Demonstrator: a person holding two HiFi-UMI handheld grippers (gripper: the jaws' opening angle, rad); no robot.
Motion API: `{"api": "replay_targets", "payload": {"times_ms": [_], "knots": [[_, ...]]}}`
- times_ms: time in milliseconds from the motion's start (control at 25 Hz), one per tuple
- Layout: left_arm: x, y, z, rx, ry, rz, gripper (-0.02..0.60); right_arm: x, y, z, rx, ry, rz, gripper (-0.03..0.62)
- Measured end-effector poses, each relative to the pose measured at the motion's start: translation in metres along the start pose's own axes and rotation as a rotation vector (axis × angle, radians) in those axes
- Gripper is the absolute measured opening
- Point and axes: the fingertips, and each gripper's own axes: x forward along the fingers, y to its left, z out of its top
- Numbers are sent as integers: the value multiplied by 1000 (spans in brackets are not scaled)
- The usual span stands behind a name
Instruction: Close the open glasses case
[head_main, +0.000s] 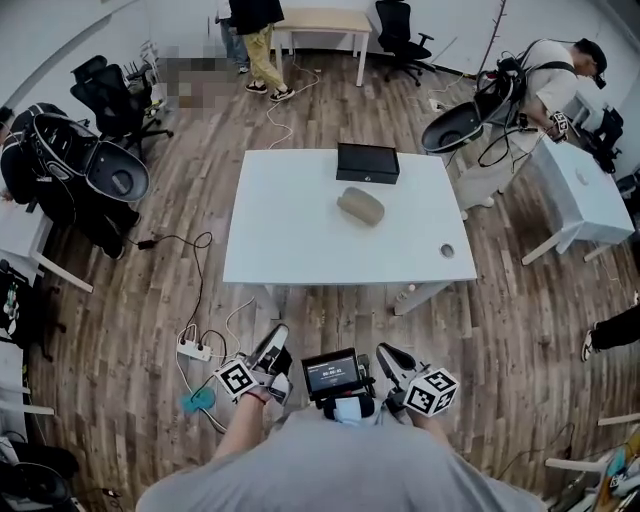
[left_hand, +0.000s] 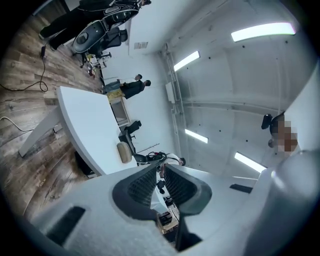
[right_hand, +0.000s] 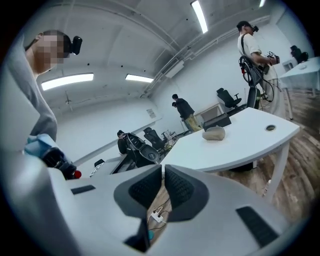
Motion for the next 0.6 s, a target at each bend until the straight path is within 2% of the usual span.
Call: {"api": "replay_targets", "payload": {"times_ms": [120,320,600], "knots": [[18,9,10,-6,-8,-6,51,19,-20,13,18,-5,-10,34],[56,25,19,16,29,27,51,60,-54,41,33,1,15,34],[147,40,41,58,92,40,51,108,-111,96,50,-3,50,34]]}}
